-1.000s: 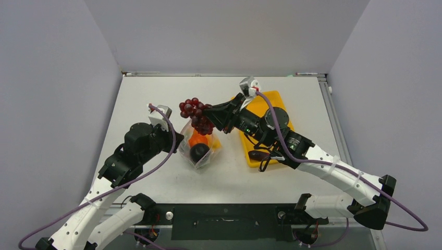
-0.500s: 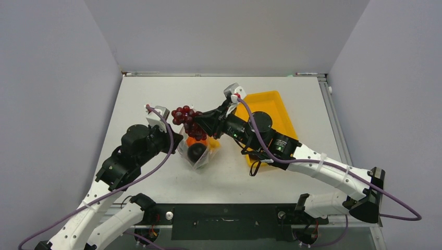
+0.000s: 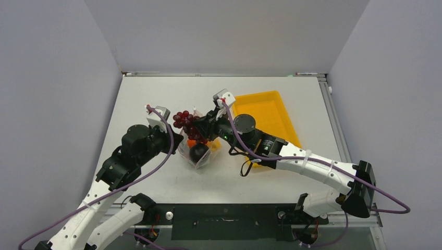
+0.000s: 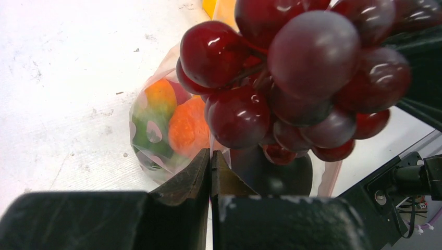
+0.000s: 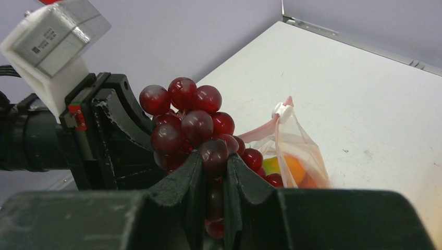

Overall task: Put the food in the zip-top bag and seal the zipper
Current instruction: Place the fake fruit in the zipper food storage bag.

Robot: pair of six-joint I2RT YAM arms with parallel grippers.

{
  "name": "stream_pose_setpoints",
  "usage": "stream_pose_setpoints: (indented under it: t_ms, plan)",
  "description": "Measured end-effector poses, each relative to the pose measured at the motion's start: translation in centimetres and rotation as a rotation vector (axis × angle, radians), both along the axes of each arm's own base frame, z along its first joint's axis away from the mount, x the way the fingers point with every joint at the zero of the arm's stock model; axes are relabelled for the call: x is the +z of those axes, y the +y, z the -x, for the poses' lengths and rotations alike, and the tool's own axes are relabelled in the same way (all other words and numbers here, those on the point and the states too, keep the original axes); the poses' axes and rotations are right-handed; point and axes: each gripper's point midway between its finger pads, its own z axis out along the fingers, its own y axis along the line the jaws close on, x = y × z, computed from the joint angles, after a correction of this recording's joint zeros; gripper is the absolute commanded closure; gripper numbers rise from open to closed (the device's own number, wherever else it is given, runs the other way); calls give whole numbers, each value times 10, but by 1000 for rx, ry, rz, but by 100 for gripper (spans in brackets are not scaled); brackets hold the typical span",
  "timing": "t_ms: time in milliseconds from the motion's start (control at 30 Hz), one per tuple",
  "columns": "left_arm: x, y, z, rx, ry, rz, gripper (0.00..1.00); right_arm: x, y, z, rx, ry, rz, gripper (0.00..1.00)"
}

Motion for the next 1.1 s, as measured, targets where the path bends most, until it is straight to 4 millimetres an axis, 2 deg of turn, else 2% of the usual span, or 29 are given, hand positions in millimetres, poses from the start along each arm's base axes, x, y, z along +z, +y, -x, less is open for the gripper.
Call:
stream_pose_setpoints:
  t_ms: [167,333,500,767,900,1100]
  plan:
    - [-1,0,0,0,3,-2,100,-15,-2,-2,-17,13,26,91]
    - [-2,-1,-1,-2,7,-4,100,-28,-5,-7,-44,22,54,76]
    - [-2,-1,-1,-2,8,-4,100,-37,-8,-9,-66,21,75,50]
    - [-3,-1,-1,-2,11,-6,100,-54,-20,-8,-87,22,113,37]
    - [-4,-2,-2,-2,15,-8,100,-50,-29,-4,-93,15,99,35]
    - [-6,-2,-3,-2,20,-12,100,-25,-48,0,-124,-14,42,35]
